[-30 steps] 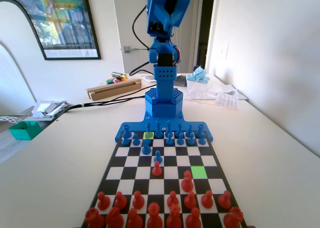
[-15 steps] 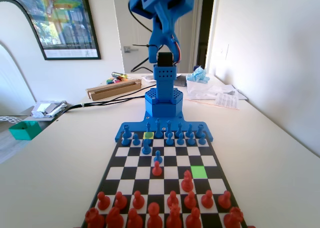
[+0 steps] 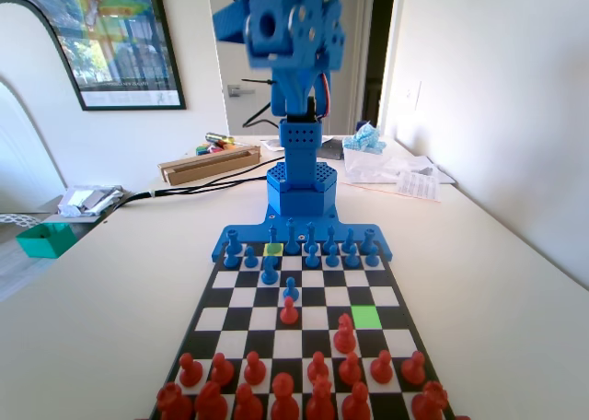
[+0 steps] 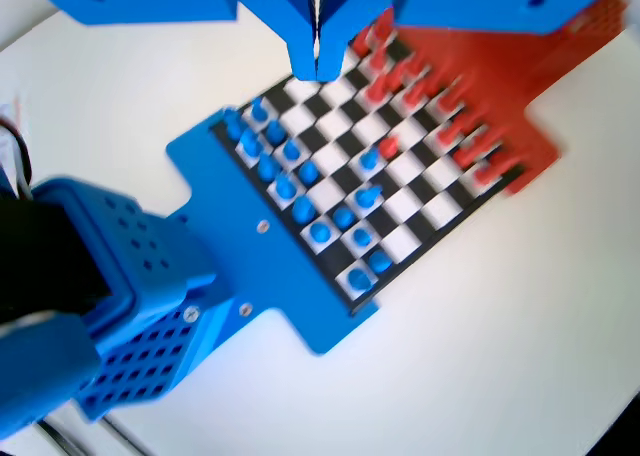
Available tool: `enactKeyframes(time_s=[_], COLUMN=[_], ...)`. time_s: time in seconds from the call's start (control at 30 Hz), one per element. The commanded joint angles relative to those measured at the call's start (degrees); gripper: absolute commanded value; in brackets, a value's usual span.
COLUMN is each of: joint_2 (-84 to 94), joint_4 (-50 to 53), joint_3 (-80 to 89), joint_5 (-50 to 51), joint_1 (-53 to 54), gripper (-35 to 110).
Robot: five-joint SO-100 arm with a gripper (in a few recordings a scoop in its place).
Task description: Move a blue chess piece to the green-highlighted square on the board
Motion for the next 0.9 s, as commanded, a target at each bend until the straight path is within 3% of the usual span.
enactKeyframes(time_s=[0.0,0.47,0.87], joint_2=[-2.81,-8.88,-8.79], joint_4=[-1.05,-16.08,-30.85], joint_3=[1.49,9.4,24.08], joint_5=[-1.23,3.08,6.06], joint_1=[2.9,9.23,8.53], gripper=[1,9,14])
